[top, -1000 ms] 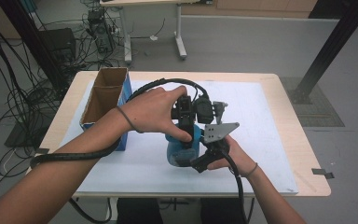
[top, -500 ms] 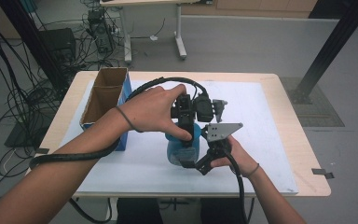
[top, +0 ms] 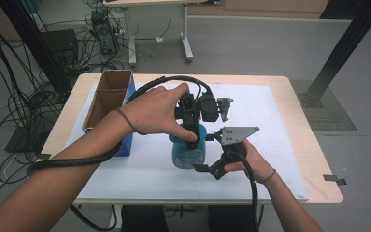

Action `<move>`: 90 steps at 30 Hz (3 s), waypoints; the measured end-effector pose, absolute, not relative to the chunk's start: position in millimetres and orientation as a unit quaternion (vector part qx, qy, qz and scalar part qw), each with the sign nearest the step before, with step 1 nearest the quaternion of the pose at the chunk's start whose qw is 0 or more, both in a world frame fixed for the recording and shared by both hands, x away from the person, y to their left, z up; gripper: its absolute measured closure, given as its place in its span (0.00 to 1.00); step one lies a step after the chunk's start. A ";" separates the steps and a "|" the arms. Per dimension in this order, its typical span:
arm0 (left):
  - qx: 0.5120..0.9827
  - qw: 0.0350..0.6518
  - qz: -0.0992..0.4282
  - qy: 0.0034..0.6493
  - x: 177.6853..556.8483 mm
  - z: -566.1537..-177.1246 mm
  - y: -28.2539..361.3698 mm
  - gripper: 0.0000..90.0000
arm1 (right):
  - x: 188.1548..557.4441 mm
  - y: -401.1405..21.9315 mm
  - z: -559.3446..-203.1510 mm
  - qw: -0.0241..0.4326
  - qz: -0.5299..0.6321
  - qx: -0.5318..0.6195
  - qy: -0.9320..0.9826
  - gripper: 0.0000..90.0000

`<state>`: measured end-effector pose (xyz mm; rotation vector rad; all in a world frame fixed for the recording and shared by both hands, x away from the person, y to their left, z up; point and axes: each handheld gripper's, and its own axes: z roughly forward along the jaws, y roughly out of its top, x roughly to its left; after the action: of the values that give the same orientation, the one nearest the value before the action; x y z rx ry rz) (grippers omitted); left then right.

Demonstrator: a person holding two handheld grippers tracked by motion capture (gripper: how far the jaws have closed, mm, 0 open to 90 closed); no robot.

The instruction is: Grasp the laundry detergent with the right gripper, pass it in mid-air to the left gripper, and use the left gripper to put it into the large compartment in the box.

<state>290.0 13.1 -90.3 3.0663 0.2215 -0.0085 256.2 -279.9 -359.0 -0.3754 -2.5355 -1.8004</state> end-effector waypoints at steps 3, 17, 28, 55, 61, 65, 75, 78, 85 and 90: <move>0.996 0.032 -0.003 0.078 291.2 -90.7 15.0 0.42 | 256.2 -283.9 -358.8 0.003 -0.574 -0.123 -0.809 0.01; 0.991 0.020 0.001 0.134 298.6 -89.6 24.4 0.42 | 251.3 -313.1 -358.2 -0.016 -0.574 -0.152 -0.805 0.02; 0.976 0.025 0.015 0.218 310.5 -85.8 33.7 0.42 | 249.0 -335.2 -364.5 -0.042 -0.566 -0.192 -0.801 0.02; 0.914 0.040 0.040 0.401 336.4 -38.3 73.4 0.42 | 242.8 -363.7 -379.7 -0.107 -0.539 -0.294 -0.782 0.02; 0.895 0.051 0.031 0.443 349.6 -18.4 96.7 0.42 | 246.5 -363.5 -379.9 -0.110 -0.540 -0.299 -0.779 0.02; 0.887 0.055 0.031 0.458 354.9 -10.2 106.4 0.42 | 248.6 -361.7 -379.2 -0.112 -0.538 -0.299 -0.780 0.02; 0.842 0.064 0.043 0.533 370.5 11.4 135.8 0.42 | 251.0 -358.6 -375.8 -0.122 -0.531 -0.305 -0.781 0.02; 0.837 0.061 0.043 0.542 375.9 15.8 142.8 0.42 | 251.9 -358.0 -374.8 -0.123 -0.530 -0.305 -0.782 0.02; 0.800 0.064 0.041 0.596 393.3 23.0 175.7 0.42 | 251.9 -356.7 -375.4 -0.124 -0.527 -0.309 -0.782 0.02; 0.771 0.058 0.046 0.633 402.6 22.8 195.7 0.42 | 251.2 -357.2 -375.1 -0.126 -0.525 -0.313 -0.782 0.02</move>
<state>402.6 195.7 22.8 2.3360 1.9174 0.1382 251.2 -357.2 -375.1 -1.0708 -2.6744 -1.7949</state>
